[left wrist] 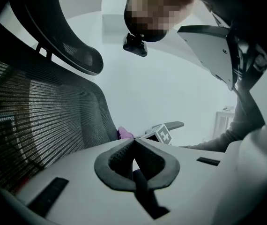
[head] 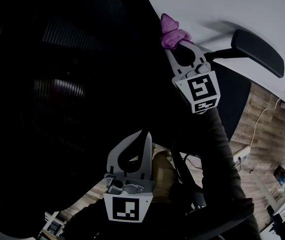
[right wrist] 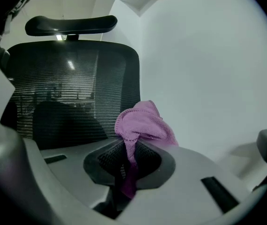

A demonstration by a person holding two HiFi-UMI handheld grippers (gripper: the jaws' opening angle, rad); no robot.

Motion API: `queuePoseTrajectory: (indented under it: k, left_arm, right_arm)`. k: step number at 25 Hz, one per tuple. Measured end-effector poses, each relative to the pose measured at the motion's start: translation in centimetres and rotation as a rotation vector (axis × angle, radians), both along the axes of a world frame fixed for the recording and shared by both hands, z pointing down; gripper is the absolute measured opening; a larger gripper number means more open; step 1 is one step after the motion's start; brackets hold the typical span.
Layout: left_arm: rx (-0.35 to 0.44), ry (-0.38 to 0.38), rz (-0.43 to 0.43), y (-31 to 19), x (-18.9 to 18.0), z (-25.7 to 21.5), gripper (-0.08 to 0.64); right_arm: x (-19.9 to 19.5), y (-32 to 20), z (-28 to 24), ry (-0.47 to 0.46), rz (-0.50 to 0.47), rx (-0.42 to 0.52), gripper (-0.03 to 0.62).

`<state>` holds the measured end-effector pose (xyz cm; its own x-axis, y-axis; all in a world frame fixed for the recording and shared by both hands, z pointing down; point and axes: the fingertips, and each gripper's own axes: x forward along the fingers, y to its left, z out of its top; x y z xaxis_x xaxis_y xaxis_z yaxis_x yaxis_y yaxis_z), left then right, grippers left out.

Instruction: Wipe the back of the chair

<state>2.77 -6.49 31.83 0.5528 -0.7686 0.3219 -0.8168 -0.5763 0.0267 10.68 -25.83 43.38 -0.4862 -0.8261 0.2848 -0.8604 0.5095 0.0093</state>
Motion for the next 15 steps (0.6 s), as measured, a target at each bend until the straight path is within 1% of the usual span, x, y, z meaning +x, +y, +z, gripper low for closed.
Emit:
queuePoseTrajectory:
  k: [15]
  left_arm:
    - [0.001,0.007,-0.056,3.9,-1.3,-0.2,0.009]
  right_arm:
    - [-3.0,4.3,-0.1,-0.012,-0.047,-0.007,0.044]
